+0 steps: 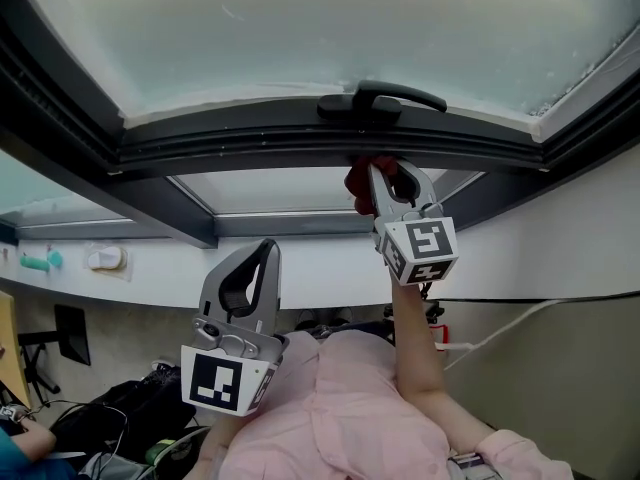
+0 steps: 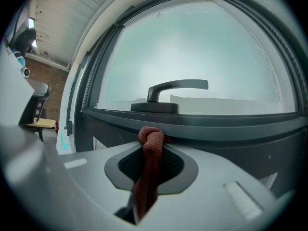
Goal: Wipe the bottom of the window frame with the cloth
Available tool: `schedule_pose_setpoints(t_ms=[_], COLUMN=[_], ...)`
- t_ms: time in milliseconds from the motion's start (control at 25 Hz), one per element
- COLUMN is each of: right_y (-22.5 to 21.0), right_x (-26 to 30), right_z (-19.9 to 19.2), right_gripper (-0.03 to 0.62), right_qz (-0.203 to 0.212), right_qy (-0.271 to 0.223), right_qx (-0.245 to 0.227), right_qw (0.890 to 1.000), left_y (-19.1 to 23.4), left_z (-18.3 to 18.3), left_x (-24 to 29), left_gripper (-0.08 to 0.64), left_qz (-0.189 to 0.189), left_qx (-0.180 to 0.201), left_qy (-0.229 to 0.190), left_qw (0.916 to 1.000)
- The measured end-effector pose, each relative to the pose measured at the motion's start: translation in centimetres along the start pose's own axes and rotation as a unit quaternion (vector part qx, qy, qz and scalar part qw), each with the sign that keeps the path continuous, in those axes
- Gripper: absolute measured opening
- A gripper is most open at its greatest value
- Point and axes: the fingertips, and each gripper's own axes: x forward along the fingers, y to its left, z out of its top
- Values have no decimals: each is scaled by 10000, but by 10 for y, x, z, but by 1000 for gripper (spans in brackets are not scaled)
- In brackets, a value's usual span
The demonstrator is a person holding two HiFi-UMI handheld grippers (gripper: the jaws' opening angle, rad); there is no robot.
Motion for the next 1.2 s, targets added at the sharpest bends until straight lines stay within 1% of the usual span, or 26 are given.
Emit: schedule_pose_setpoints(t_ms=[120,280,480,840,1040,1200], right_y=[-5,-19,-21,-21,-31,-38], right_x=[-2,-9,-10,-11,-16,-19], right_z=[0,-1,-2,-2,-3,-4], right_gripper=[52,52,52,51,51,51], right_qz=[-5,-87,-17,202,160,136], right_qy=[31,36,35,32,61,46], right_qx=[-64,-16,-4,-82,-93,-98], right_qw=[10000,10000,10000,9998,9998,9998], left_y=[-4,-10,-18,-16,-14,-19], left_z=[1,0,1,1,1,0], left_x=[3,8,10,8,9,14], left_gripper=[0,0,0,0,0,0], left_qz=[-2,-21,-18,230,320,277], left_qx=[-13,-33,-11,15,13,4], left_qy=[-16,11,13,53,63,66], left_qw=[10000,10000,10000,9997,9995,9996])
